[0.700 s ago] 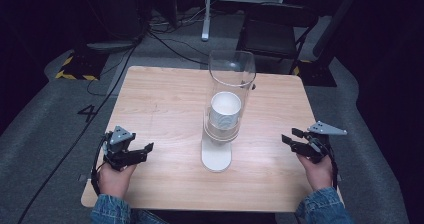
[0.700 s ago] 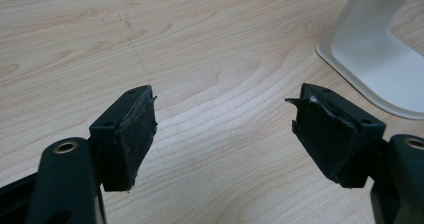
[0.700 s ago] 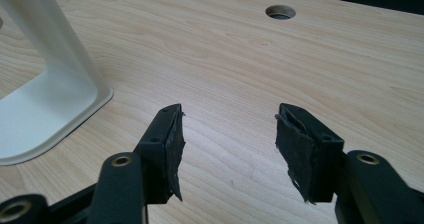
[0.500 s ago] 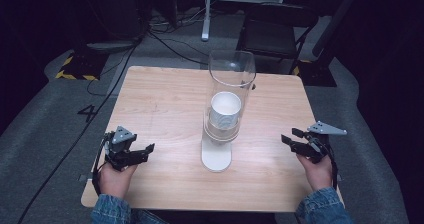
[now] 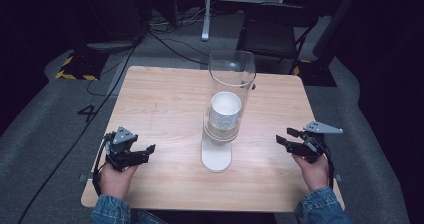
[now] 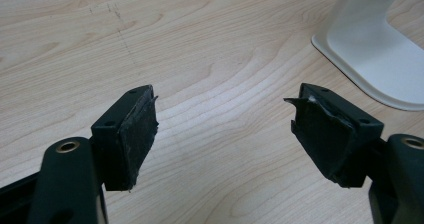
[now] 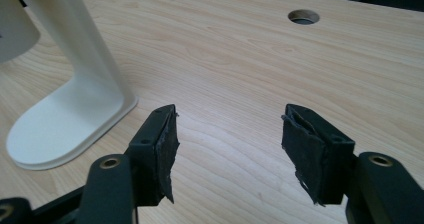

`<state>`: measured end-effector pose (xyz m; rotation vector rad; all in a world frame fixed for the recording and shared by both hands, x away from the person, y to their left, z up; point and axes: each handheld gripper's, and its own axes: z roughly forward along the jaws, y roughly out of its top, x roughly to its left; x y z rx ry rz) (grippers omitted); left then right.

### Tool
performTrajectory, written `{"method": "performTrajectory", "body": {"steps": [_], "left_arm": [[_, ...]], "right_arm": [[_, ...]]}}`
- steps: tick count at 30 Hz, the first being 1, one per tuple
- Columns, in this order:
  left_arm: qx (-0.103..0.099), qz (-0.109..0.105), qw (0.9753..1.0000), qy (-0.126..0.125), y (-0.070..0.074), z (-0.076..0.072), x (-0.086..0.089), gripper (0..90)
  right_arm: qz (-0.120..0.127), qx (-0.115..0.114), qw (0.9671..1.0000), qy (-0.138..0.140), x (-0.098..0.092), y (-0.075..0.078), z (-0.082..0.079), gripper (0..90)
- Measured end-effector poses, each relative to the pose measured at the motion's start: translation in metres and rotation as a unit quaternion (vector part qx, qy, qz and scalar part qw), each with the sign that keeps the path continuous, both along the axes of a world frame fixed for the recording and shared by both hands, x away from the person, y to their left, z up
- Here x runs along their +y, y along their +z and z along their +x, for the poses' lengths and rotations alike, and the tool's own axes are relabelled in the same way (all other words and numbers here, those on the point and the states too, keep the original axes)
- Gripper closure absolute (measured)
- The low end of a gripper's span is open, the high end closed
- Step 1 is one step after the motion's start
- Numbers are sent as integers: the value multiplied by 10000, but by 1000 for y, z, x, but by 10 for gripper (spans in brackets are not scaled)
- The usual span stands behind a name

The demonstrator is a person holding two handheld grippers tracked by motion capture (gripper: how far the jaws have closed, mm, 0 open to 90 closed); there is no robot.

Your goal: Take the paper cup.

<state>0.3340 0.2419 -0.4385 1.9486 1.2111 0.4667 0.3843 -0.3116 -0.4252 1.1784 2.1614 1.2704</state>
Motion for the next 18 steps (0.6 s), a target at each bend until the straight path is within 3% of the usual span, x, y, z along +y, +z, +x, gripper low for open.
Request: {"method": "performTrajectory", "body": {"steps": [15, 18], "left_arm": [[35, 42, 10000, -53, -4, 0, -1, 257], [30, -54, 10000, -31, -5, -2, -1, 251]], "right_arm": [[50, 124, 9976, 674, 38, 7, -4, 359], [57, 121, 9967, 802, 46, 7, -3, 353]]}}
